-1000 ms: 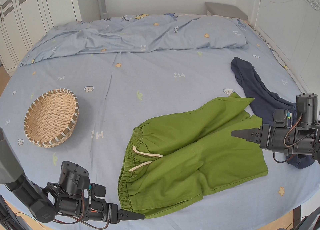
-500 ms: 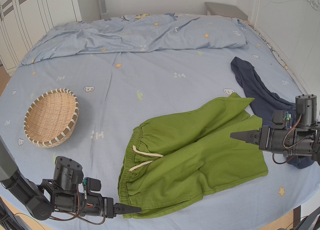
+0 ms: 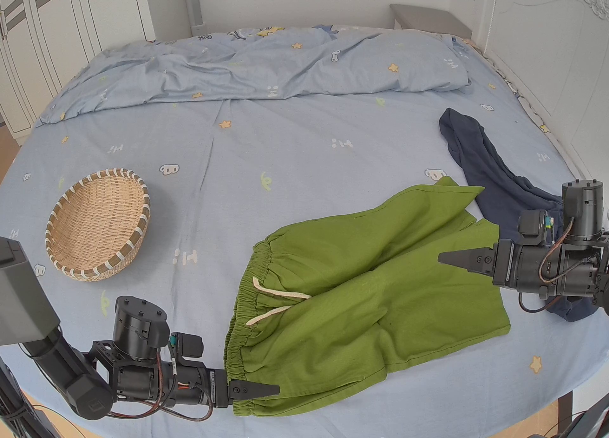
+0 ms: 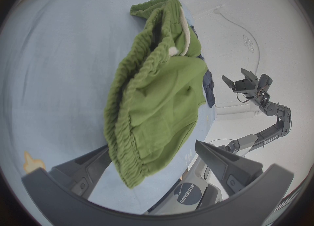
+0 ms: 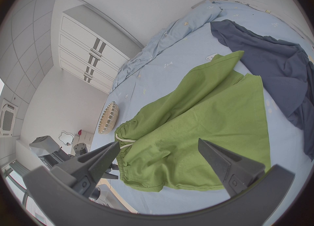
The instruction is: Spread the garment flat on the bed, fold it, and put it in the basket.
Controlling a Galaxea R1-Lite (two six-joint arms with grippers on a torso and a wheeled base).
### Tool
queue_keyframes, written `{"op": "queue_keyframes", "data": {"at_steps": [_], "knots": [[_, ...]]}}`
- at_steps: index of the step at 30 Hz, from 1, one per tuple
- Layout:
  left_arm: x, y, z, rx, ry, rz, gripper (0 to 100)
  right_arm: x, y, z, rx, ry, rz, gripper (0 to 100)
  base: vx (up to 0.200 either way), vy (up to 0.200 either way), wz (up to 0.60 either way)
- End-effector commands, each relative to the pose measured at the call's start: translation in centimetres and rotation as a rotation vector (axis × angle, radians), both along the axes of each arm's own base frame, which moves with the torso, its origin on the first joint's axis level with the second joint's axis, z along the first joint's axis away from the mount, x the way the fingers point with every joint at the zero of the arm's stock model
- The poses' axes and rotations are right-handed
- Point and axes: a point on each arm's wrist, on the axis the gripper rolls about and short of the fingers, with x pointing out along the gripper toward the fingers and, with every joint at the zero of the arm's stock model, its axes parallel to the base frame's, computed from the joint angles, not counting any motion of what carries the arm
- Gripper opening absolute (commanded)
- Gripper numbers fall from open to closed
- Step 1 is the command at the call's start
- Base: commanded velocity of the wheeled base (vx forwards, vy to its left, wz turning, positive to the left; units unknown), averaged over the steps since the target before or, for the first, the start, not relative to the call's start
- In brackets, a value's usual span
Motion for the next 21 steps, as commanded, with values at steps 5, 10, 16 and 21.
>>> {"op": "queue_keyframes", "data": {"at_steps": [5, 10, 16, 21], "knots": [[-0.2, -0.3, -2.1, 0.012, 0.041, -0.009, 0, 0.1, -0.2, 0.0, 0.0, 0.001, -0.007, 100, 0.0, 0.0, 0.0], [-0.8, 0.0, -2.0, 0.012, 0.046, -0.012, 0, 0.1, -0.2, 0.0, 0.0, 0.001, -0.01, 100, 0.0, 0.0, 0.0], [-1.5, 0.6, -0.8, -0.012, 0.012, -0.005, 0, 0.1, -0.2, 0.0, 0.0, 0.001, -0.009, 100, 0.0, 0.0, 0.0], [-0.9, 2.4, -0.9, -0.007, 0.023, 0.087, 0, -0.5, -0.9, -0.8, -0.009, 0.048, -0.028, 100, 0.0, 0.0, 0.0]]}}
